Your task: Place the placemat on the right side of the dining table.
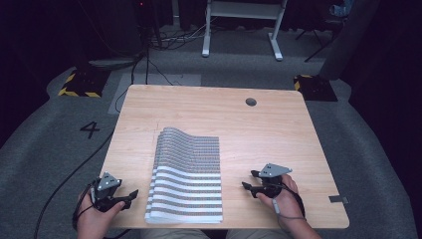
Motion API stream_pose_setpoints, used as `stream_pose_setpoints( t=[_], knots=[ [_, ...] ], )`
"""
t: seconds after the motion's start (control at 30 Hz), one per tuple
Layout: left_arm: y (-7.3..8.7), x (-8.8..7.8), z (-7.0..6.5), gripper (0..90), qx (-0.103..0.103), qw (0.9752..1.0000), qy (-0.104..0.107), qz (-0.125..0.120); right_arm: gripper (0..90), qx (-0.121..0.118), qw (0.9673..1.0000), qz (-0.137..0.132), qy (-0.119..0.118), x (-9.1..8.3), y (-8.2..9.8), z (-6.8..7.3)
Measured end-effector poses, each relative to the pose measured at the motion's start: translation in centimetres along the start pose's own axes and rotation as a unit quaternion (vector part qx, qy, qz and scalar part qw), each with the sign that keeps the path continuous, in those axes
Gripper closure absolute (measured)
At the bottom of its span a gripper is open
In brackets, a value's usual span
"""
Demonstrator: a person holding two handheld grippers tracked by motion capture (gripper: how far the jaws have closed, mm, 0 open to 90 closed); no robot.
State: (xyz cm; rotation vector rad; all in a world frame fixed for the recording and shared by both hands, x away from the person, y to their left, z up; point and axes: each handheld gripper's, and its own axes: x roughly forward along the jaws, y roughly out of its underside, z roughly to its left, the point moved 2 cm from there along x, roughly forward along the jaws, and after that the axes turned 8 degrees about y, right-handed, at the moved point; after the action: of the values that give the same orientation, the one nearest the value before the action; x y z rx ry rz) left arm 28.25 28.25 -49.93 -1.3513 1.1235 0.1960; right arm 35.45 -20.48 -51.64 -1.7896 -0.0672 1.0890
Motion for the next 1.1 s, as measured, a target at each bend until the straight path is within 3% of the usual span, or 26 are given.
stream_pose_setpoints(
  t=[0.07, 0.2, 0.33, 0.37, 0.43, 0.53, 0.57, 0.6, 0.63, 0.7, 0.83, 0.93, 1.1],
  knots=[
    [-0.1, -0.2, -0.1, 21.2, 0.002, 1.0, -0.001, -0.001, 40.5, 0.0, 1.0, 0.0, 0.0, 0.0, 0.0, 0.0],
    [-0.9, -1.3, -1.2, 21.0, 0.016, 0.9998, -0.011, -0.001, 42.8, 0.0, 1.0, -0.002, -0.004, 0.0, 0.0, 0.0],
    [-1.5, -1.9, -2.0, 23.3, 0.017, 0.9998, -0.008, -0.002, 44.1, -0.003, 1.0, -0.002, -0.007, 0.0, 0.0, 0.1],
    [-2.0, -2.3, -2.5, 25.3, 0.009, 0.9999, -0.003, -0.011, 44.1, -0.002, 1.0, -0.003, -0.007, 0.0, 0.0, 0.1],
    [-2.5, -2.6, -3.0, 28.7, 0.005, 1.0, 0.004, -0.003, 44.1, -0.002, 1.0, -0.003, -0.007, 0.0, 0.0, 0.1],
    [-3.1, -2.8, -3.6, 33.2, 0.006, 0.9999, 0.009, -0.004, 44.1, -0.002, 1.0, -0.003, -0.007, 0.0, 0.0, 0.1],
    [-3.7, -2.7, -4.3, 34.1, 0.017, 0.9996, 0.024, -0.005, 44.1, -0.002, 1.0, -0.003, -0.007, 0.0, 0.0, 0.1],
    [-3.7, -2.7, -4.3, 35.5, 0.017, 0.9996, 0.024, -0.005, 44.1, -0.002, 1.0, -0.003, -0.007, 0.0, 0.0, 0.1],
    [-4.4, -2.4, -5.1, 35.5, 0.028, 0.9985, 0.046, -0.005, 44.2, -0.003, 1.0, -0.003, -0.007, 0.0, 0.0, 0.1],
    [-4.8, -2.1, -5.6, 35.3, 0.034, 0.9981, 0.052, -0.005, 44.2, -0.001, 1.0, -0.004, -0.005, 0.0, 0.0, 0.1],
    [-5.9, -0.8, -6.8, 35.0, 0.058, 0.9966, 0.059, 0.005, 48.1, -0.002, 1.0, -0.002, -0.004, 0.1, -0.3, 0.6],
    [-6.2, -0.3, -7.1, 35.3, 0.061, 0.9964, 0.057, 0.008, 48.7, -0.008, 0.9999, -0.004, -0.006, 0.4, -0.5, 1.2],
    [-7.2, 1.2, -7.5, 36.1, 0.07, 0.9954, 0.064, -0.013, 48.5, -0.011, 0.9999, -0.006, -0.008, 0.6, -0.8, 1.6]
  ],
)
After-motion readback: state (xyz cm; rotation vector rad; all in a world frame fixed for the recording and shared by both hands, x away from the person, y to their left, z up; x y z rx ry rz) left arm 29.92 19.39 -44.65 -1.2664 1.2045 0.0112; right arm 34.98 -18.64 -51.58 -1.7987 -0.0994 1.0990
